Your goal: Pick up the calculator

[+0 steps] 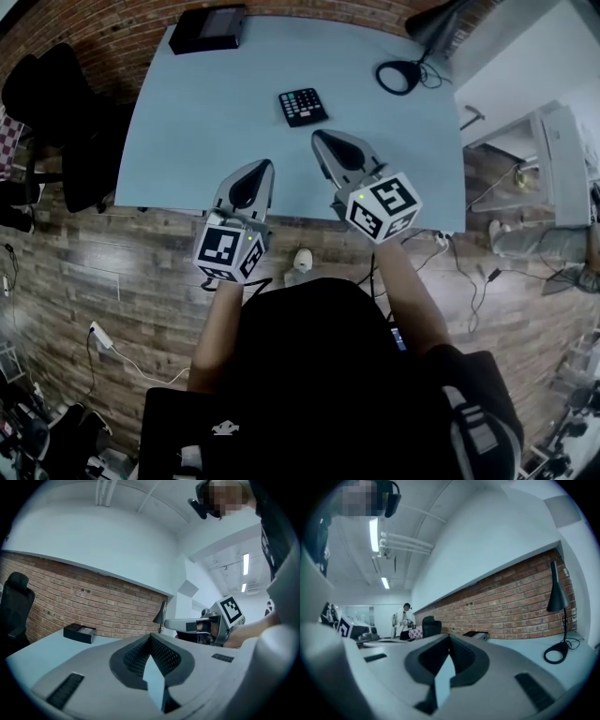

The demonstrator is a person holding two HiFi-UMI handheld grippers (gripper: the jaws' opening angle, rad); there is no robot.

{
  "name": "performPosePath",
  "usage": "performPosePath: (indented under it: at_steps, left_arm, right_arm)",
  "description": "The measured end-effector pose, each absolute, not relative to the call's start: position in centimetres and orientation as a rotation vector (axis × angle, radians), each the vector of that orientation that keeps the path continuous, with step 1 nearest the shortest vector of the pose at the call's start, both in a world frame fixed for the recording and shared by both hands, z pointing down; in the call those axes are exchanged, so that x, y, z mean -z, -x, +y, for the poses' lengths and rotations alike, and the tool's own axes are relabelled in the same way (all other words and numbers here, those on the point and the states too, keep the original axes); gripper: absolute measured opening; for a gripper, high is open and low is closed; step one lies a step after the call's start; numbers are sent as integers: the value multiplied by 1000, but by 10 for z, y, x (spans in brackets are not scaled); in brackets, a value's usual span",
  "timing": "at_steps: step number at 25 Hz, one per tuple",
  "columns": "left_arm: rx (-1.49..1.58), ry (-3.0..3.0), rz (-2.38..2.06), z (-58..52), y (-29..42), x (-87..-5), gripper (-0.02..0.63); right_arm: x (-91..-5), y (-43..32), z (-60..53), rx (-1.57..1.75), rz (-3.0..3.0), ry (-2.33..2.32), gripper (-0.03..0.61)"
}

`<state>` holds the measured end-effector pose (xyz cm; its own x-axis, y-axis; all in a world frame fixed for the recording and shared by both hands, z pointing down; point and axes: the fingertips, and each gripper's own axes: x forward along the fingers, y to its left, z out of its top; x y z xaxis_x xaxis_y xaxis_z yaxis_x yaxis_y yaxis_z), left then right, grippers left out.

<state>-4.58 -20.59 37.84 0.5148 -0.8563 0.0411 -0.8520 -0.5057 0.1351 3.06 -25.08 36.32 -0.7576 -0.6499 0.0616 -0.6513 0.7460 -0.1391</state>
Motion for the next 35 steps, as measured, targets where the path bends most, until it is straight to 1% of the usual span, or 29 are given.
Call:
performPosePath:
  at_steps: [10, 25, 31, 35]
  left_arm:
    - [12, -2582, -1497, -230, 31, -388, 8]
    - [-120, -2610, -1421, -282, 22, -427, 8]
    - [-235, -2672, -1313, -307, 18, -450, 9]
    - [-370, -2729, -1241, -324, 13, -473, 9]
  right_arm:
    - [-376, -48, -273, -290, -2922, -1075, 5]
    - [-401, -76, -302, -361, -2810, -1241, 5]
    - [-406, -79, -317, -379, -2751, -1348, 5]
    - [-413, -84, -326, -399, -2706, -1419, 5]
